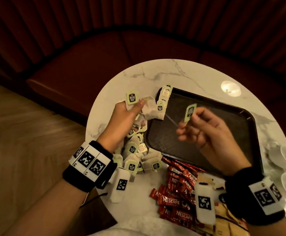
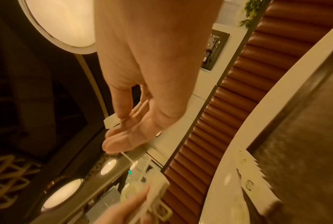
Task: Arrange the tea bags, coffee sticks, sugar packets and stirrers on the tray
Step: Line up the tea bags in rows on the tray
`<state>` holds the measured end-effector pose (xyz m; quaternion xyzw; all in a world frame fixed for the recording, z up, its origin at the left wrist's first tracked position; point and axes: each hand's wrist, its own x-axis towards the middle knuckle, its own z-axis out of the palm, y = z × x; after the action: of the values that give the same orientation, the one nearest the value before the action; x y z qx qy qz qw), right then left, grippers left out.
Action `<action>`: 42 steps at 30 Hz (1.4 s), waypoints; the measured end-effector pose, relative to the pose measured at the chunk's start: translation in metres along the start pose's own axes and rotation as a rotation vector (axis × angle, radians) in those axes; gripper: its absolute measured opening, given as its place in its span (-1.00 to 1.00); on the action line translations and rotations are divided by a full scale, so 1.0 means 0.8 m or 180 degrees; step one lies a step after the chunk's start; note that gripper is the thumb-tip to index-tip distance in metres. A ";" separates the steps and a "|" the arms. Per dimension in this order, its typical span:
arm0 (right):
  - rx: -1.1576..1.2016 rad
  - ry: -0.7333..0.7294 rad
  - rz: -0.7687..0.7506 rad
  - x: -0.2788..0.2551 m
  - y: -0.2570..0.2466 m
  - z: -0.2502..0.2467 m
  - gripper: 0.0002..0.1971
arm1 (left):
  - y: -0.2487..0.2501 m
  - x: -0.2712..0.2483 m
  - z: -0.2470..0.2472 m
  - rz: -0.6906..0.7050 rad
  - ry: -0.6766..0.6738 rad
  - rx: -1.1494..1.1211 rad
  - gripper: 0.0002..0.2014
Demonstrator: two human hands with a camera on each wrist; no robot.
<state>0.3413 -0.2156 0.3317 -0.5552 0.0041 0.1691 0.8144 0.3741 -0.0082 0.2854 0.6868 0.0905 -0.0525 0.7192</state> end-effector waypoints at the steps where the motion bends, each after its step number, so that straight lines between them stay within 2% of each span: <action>1: -0.0081 -0.0026 0.0173 -0.002 0.009 -0.001 -0.87 | 0.003 0.000 0.000 0.0006 0.0025 -0.0057 -0.81; 6: -0.0122 -0.0029 0.1051 0.001 0.045 -0.007 -0.90 | 0.016 -0.005 0.006 0.0021 -0.0131 -0.0439 -0.81; 10: -0.0186 0.0255 0.1276 0.017 0.054 -0.012 -0.93 | 0.023 -0.013 0.010 0.0051 -0.0471 -0.0453 -0.82; 13: -0.0219 0.0453 0.1270 0.032 0.049 -0.018 -0.92 | 0.027 -0.020 0.011 0.0015 -0.0746 -0.0353 -0.80; 17: -0.0234 0.0596 0.1047 0.053 0.033 -0.020 -0.68 | 0.026 -0.025 0.011 -0.0061 -0.1090 -0.0163 -0.77; 22: -0.0141 0.0643 0.0661 0.067 0.002 -0.014 -0.88 | 0.025 -0.028 0.013 -0.0216 -0.1404 0.0133 -0.78; 25: -0.0344 0.0501 0.0256 0.064 -0.010 -0.005 -0.91 | 0.021 -0.026 0.015 -0.0304 -0.1320 0.0181 -0.78; 29: -0.0868 0.0302 -0.0353 0.047 -0.011 0.012 -0.82 | 0.020 -0.024 0.017 -0.0341 -0.1091 0.0117 -0.73; 32: -0.0973 0.0244 -0.0538 0.040 -0.010 0.016 -0.84 | 0.020 -0.023 0.017 -0.0282 -0.0997 0.0090 -0.72; 36: -0.0537 0.0570 -0.0402 0.044 -0.008 0.005 -0.89 | 0.020 -0.023 0.017 -0.0115 -0.0922 -0.0015 -0.69; 40: 0.0039 0.0799 0.0032 0.040 0.003 -0.005 -0.81 | 0.021 -0.024 0.018 0.0109 -0.0758 -0.0133 -0.63; 42: 0.0216 0.0842 0.0234 0.035 0.011 -0.009 -0.75 | 0.022 -0.024 0.018 0.0206 -0.0622 -0.0203 -0.67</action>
<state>0.3665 -0.2115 0.3157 -0.5442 0.1375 0.1240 0.8182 0.3599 -0.0229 0.3068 0.6578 -0.0007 -0.0931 0.7474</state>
